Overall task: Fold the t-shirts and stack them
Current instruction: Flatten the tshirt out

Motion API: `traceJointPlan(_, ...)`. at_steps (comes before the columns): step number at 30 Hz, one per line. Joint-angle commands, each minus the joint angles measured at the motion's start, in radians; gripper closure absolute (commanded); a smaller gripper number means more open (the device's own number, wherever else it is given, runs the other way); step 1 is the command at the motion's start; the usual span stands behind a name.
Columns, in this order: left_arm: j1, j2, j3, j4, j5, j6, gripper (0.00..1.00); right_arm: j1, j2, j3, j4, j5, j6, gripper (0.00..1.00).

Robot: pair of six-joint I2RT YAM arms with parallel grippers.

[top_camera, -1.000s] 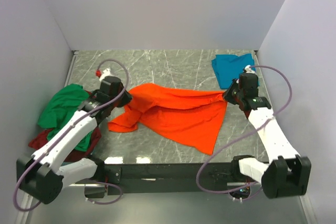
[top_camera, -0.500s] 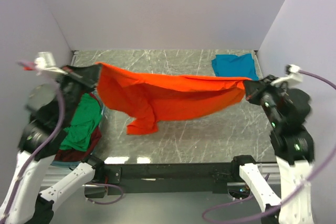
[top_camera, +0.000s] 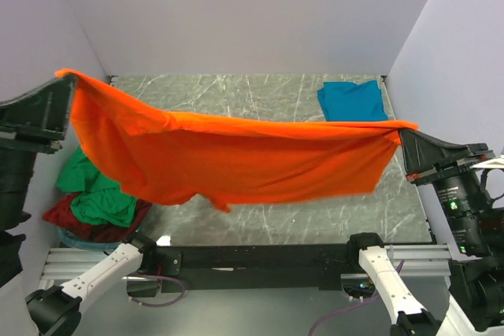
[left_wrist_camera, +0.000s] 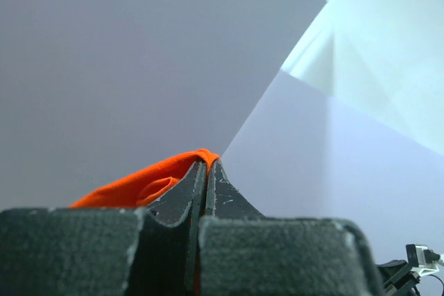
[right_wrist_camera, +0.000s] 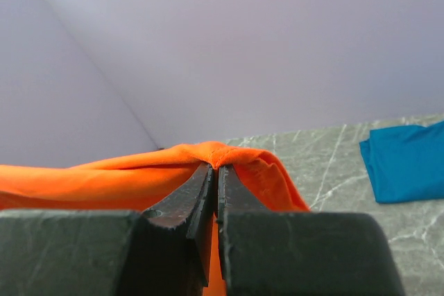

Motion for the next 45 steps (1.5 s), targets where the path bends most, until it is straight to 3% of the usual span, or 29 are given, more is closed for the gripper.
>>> traceJointPlan(1,0.000,0.088,0.068,-0.009,0.050,0.061,0.99,-0.003,0.054,0.046,0.005,-0.040,-0.002,1.00)
traceJointPlan(10,0.006,0.332,-0.072,0.040,-0.259,0.117,0.99,-0.003,0.205,-0.131,0.150,-0.036,-0.013,1.00)
traceJointPlan(13,0.139,0.476,-0.044,0.052,-0.119,0.099,0.99,-0.004,0.293,-0.181,0.221,-0.025,-0.027,1.00)
traceJointPlan(14,0.228,0.516,-0.017,0.058,-0.008,0.069,0.99,-0.004,0.322,-0.181,0.242,-0.031,-0.036,1.00)
traceJointPlan(18,0.325,0.700,0.141,0.089,0.133,0.061,0.99,-0.030,0.545,-0.066,0.304,-0.071,-0.071,1.00)
traceJointPlan(23,0.383,0.967,0.660,0.054,0.283,0.079,0.99,-0.090,0.811,0.374,0.187,-0.165,-0.079,1.00)
traceJointPlan(25,0.448,0.988,0.712,0.090,0.364,0.009,0.99,-0.108,0.899,0.513,0.149,-0.248,-0.068,1.00)
traceJointPlan(28,0.551,0.872,0.530,0.287,0.513,-0.092,0.99,-0.137,0.959,0.571,0.115,-0.364,-0.056,1.00)
traceJointPlan(30,0.583,0.808,0.348,0.341,0.544,-0.117,0.99,-0.147,0.925,0.496,0.150,-0.401,-0.060,1.00)
traceJointPlan(34,0.583,0.626,0.029,0.303,0.557,-0.051,0.99,-0.150,0.819,0.138,0.244,-0.432,-0.070,1.00)
traceJointPlan(35,0.583,0.586,-0.153,0.302,0.535,-0.050,0.99,-0.150,0.789,0.081,0.255,-0.435,-0.070,1.00)
traceJointPlan(37,0.585,0.450,-0.359,0.341,0.512,-0.083,0.99,-0.150,0.761,-0.091,0.288,-0.461,-0.079,1.00)
traceJointPlan(38,0.582,0.404,-0.559,0.350,0.469,-0.102,0.99,-0.150,0.737,-0.148,0.302,-0.473,-0.085,1.00)
traceJointPlan(41,0.581,0.224,-0.908,0.353,0.396,-0.162,0.99,-0.150,0.694,-0.349,0.308,-0.484,-0.122,1.00)
traceJointPlan(45,0.578,0.043,-1.216,0.319,0.386,-0.200,0.99,-0.150,0.666,-0.602,0.317,-0.436,-0.097,1.00)
